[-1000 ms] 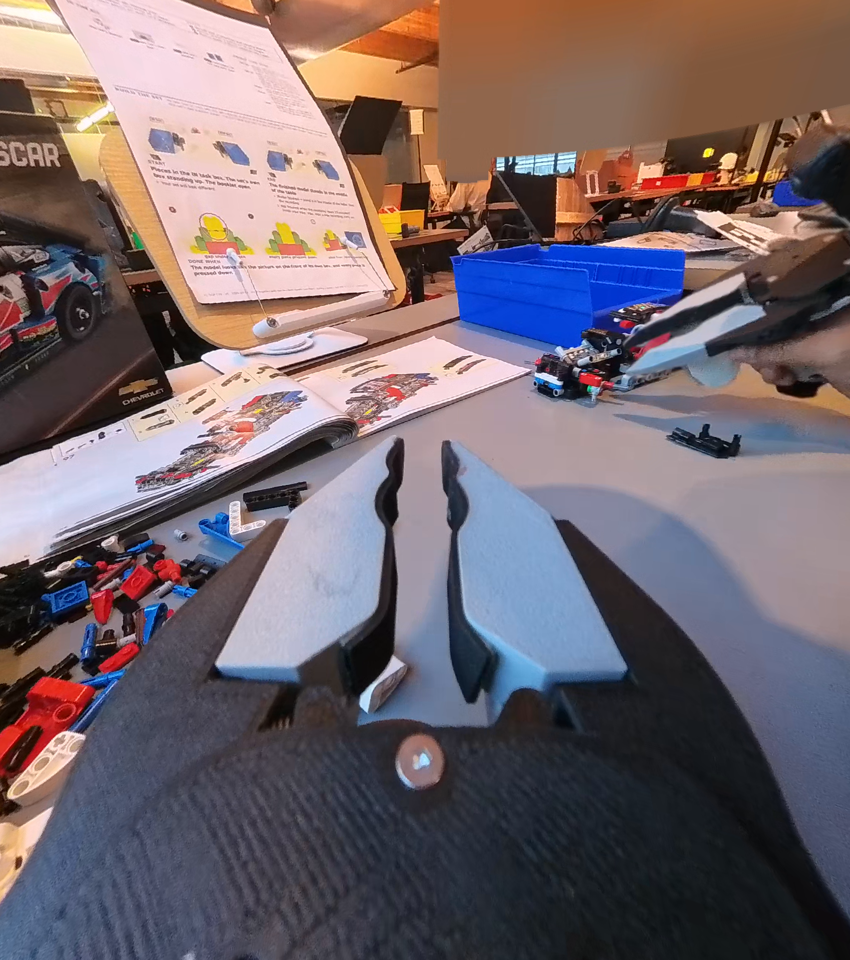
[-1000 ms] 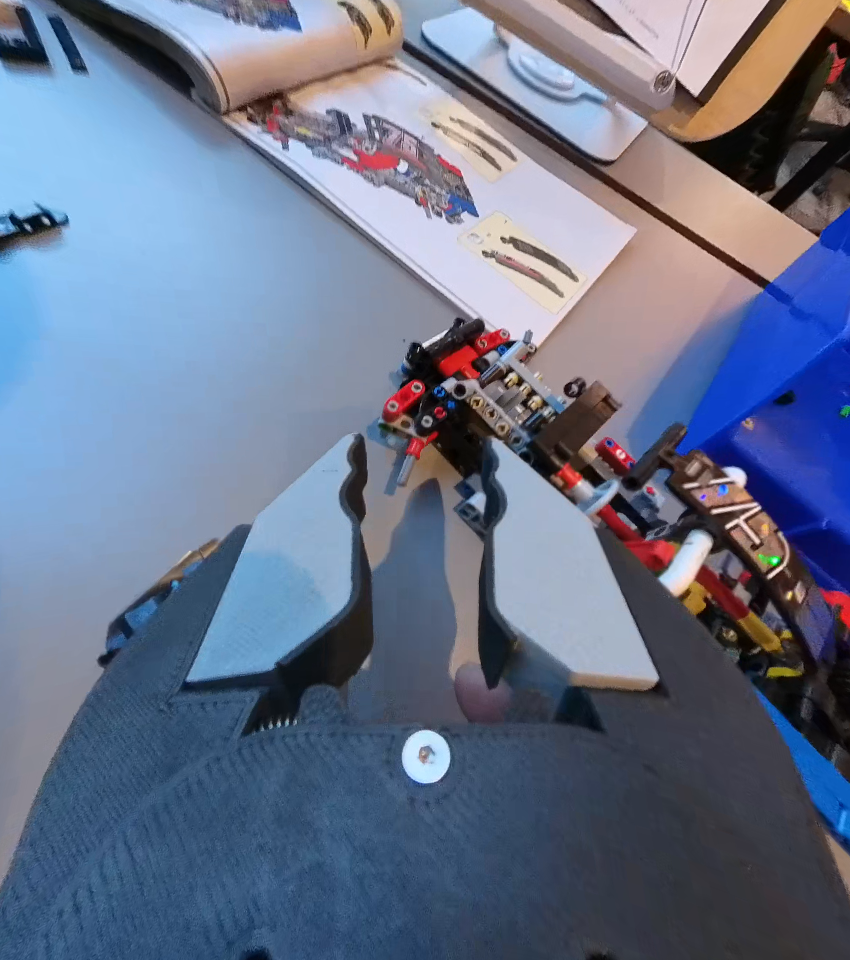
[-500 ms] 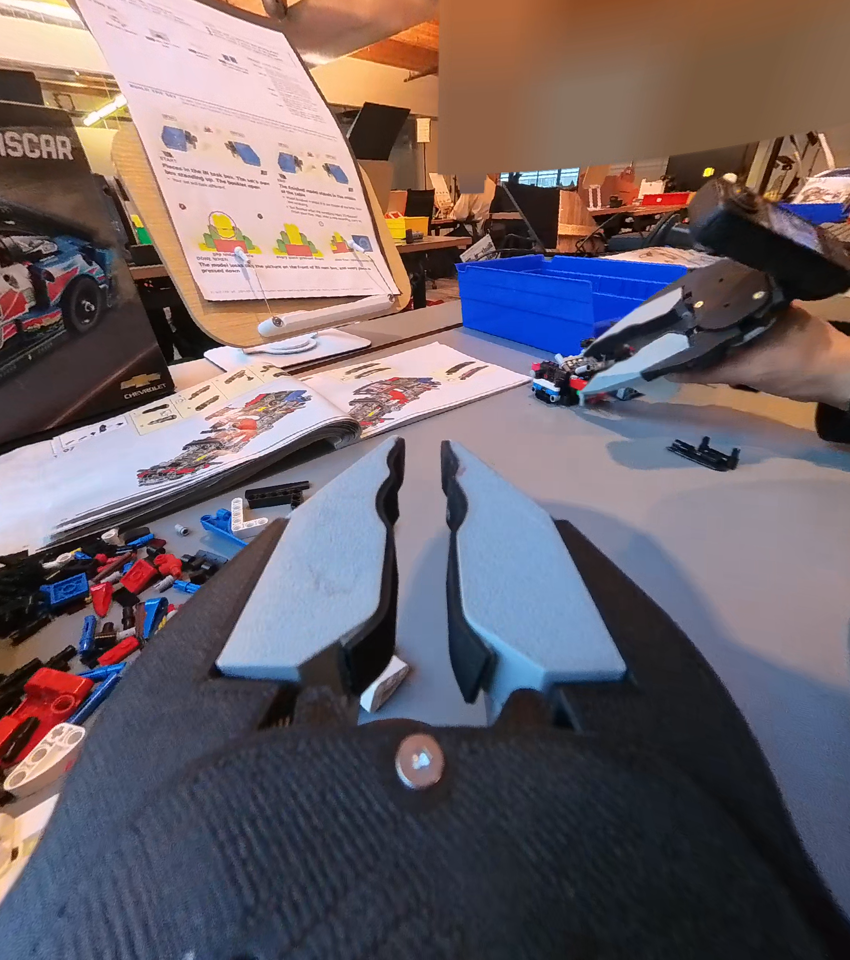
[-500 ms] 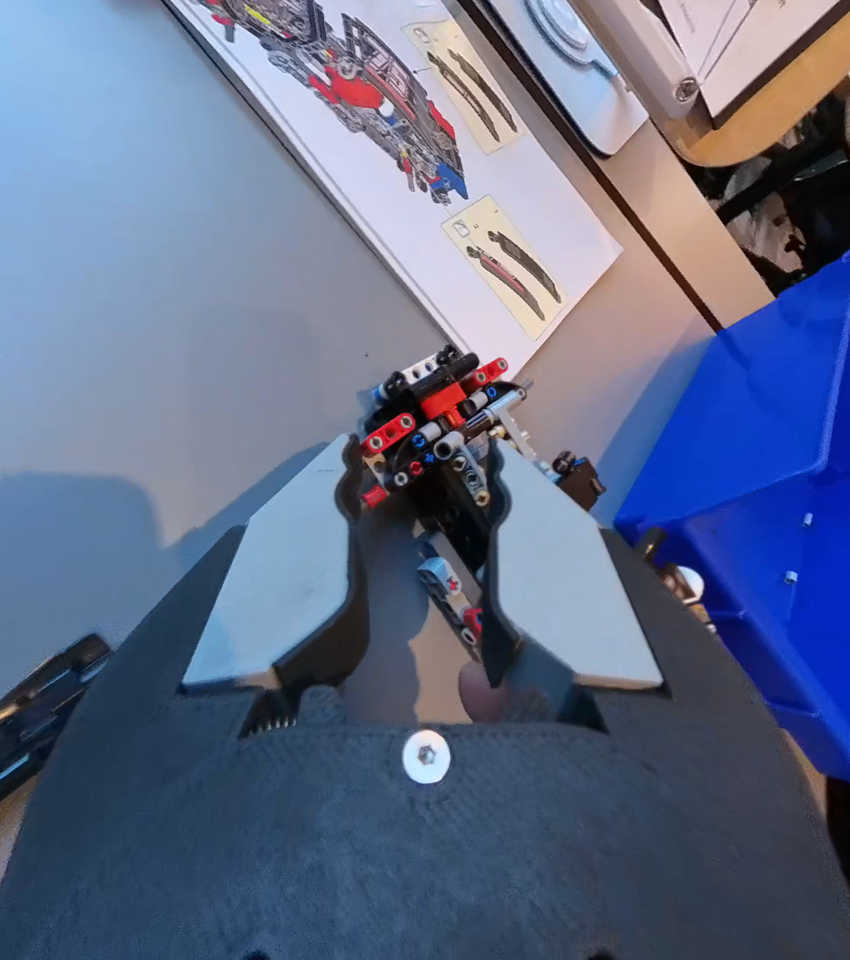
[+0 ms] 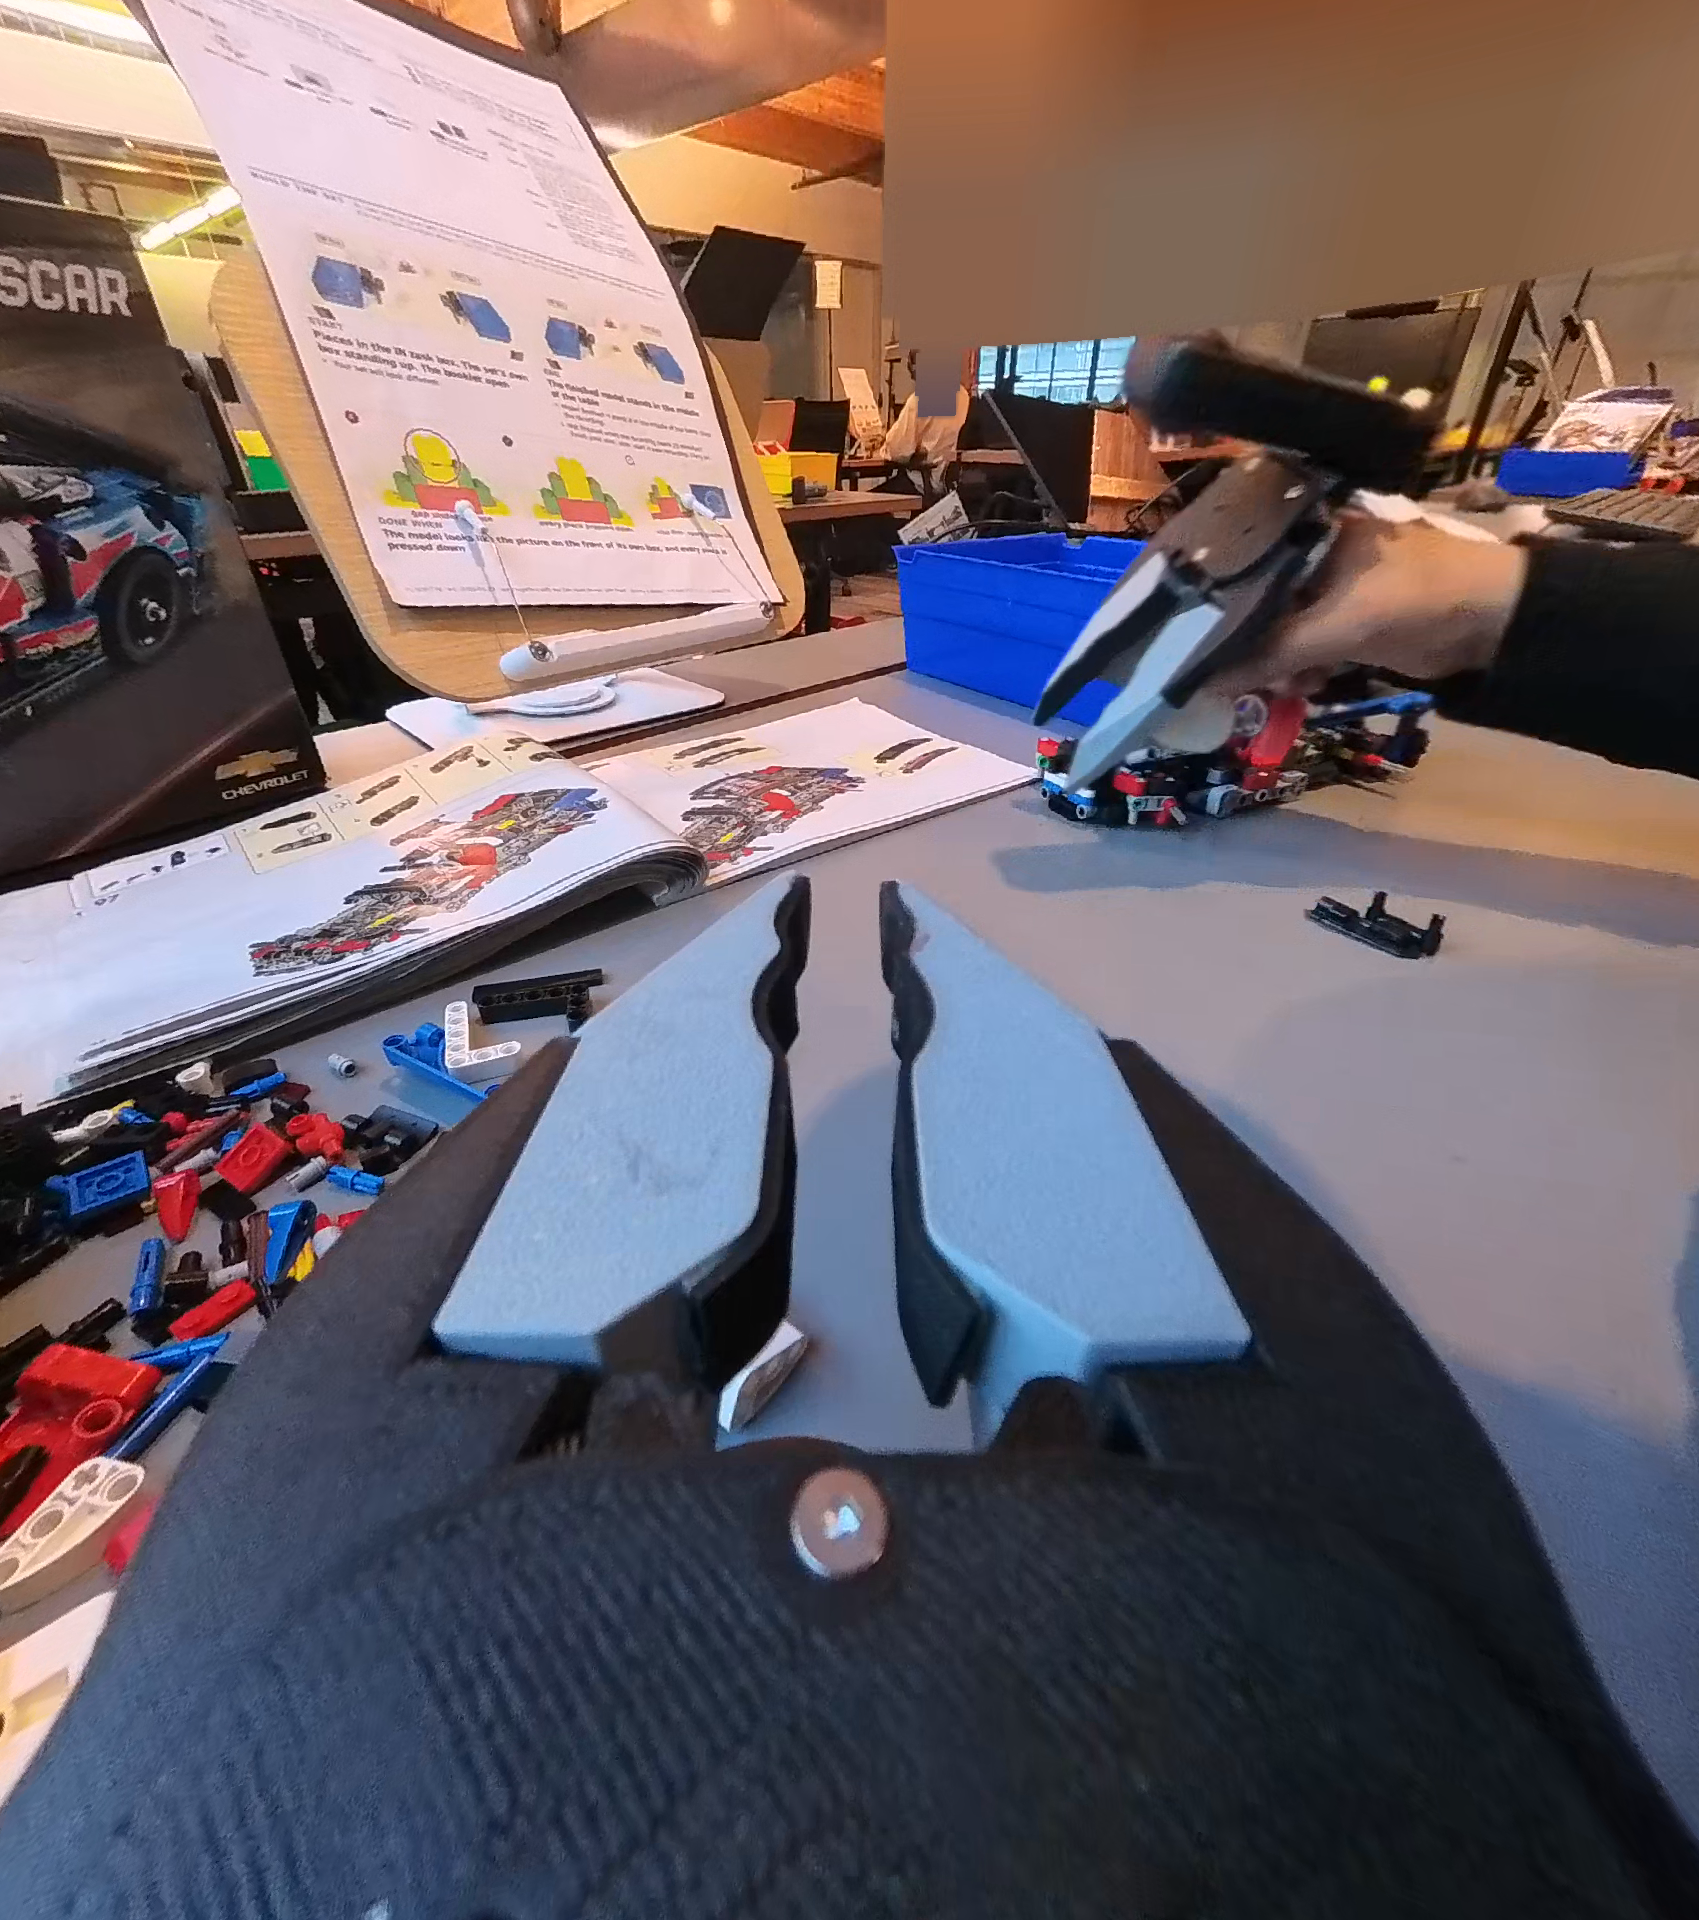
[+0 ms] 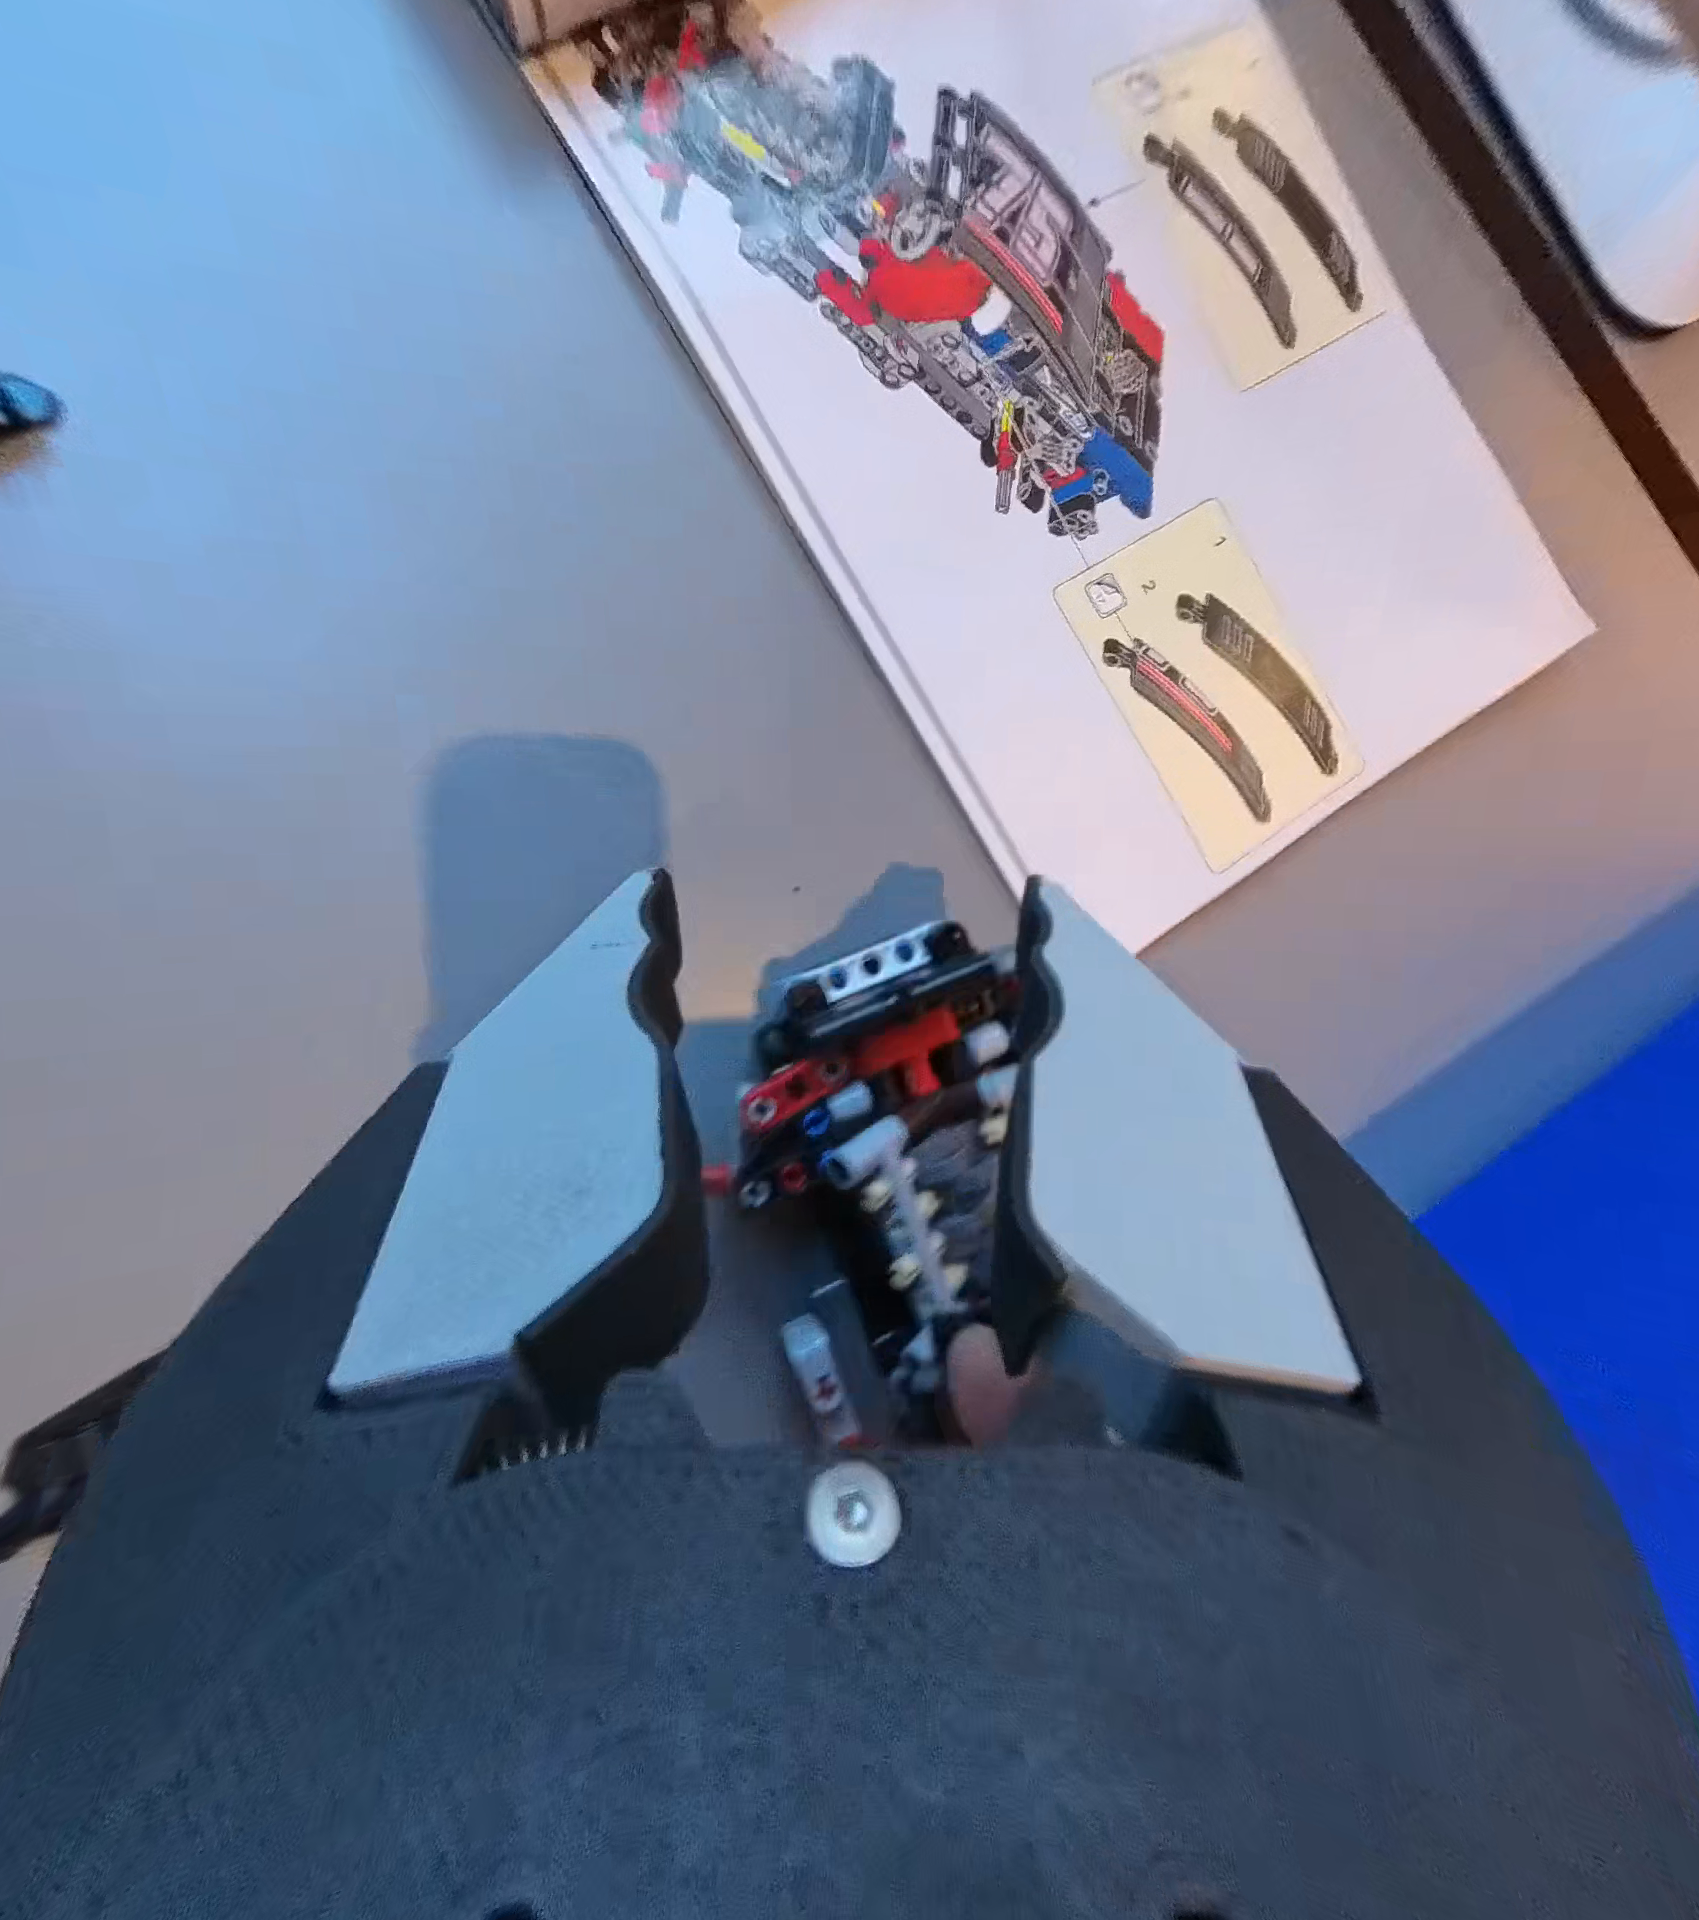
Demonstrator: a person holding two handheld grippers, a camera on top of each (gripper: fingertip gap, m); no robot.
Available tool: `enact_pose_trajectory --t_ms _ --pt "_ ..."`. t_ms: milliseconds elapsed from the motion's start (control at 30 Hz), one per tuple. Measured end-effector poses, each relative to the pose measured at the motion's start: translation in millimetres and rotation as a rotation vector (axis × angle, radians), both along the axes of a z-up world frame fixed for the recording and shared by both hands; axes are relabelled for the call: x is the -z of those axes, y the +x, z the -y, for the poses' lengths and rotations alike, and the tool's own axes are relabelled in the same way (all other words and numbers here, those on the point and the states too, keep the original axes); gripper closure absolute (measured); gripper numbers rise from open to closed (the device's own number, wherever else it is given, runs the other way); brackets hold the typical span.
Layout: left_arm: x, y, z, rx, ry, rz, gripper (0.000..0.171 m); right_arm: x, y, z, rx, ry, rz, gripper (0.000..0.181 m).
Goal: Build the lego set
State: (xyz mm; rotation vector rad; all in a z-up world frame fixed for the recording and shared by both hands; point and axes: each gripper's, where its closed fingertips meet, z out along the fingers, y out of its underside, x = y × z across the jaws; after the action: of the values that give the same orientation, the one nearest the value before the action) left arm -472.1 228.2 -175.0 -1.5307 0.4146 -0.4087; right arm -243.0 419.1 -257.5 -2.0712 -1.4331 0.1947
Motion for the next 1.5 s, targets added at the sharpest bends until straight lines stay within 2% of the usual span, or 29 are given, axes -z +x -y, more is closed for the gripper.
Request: enact_pose_trajectory --t_ms 133,233,433,533,700,933,1033,1200,1500 --pt "0 1 1 0.002 0.004 -0.003 0.162 23 12 -13 0.023 -0.071 0.183 0.133" --pt "0 1 1 0.006 0.001 -0.001 0.162 29 23 -8 0.047 -0.077 0.225 0.148" --pt "0 2 1 0.013 0.001 0.005 0.162 28 52 11 0.091 -0.049 0.298 0.149" --pt "-1 3 3 0.02 0.007 0.003 0.162 7 31 21 0.078 -0.055 0.151 0.146" --pt "-5 3 5 0.03 0.019 0.016 0.162 -42 -57 39 -0.081 0.011 -0.222 0.142" --pt "-8 -9 3 -0.001 0.015 0.077 0.162 -53 -129 37 -0.181 -0.008 -0.548 0.142" --pt "-9 -11 2 -0.003 0.013 0.091 0.162 -49 -145 35 -0.208 -0.057 -0.601 0.141" --pt "-8 -11 1 -0.003 0.009 0.095 0.162 -38 -151 27 -0.222 -0.054 -0.583 0.14" --pt "-11 -12 2 -0.013 0.028 0.087 0.162 -49 -132 27 -0.19 -0.013 -0.591 0.132"
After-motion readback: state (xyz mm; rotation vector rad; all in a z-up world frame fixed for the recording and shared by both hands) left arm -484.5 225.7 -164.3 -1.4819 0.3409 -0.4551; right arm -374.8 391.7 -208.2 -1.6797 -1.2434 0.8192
